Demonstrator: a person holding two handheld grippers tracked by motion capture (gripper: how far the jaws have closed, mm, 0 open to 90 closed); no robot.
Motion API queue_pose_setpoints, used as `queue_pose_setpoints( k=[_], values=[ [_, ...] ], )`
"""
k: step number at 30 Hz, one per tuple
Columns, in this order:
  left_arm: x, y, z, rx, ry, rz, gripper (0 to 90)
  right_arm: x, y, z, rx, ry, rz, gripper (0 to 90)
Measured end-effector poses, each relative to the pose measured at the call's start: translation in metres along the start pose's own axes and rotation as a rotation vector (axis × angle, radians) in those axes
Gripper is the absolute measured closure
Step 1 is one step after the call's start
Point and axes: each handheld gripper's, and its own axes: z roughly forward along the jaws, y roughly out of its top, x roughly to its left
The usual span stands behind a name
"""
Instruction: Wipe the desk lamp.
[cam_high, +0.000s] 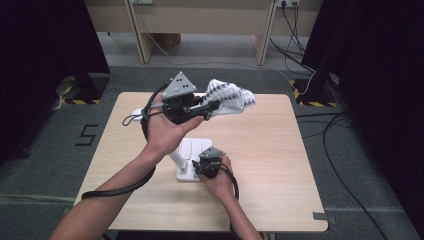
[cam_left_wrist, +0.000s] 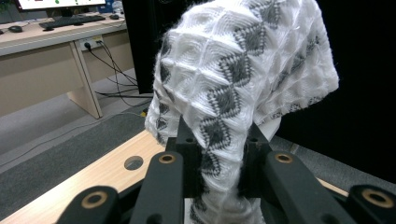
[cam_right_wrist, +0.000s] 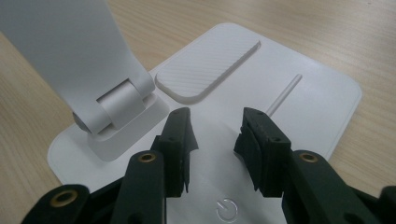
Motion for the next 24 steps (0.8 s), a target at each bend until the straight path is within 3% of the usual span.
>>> queue_pose_setpoints(
  k=[8, 24],
  values=[
    [-0.011, 0.003, 0.009, 0.001, -0.005, 0.020, 74.5, 0.000, 0.001, 0.000, 0.002, -0.001, -0.002, 63.1],
    [-0.018, 0.007, 0.018, 0.000, -0.012, 0.017, 74.5, 0.000, -0.002, 0.000, -0.016, -0.003, 0.004, 63.2]
  ],
)
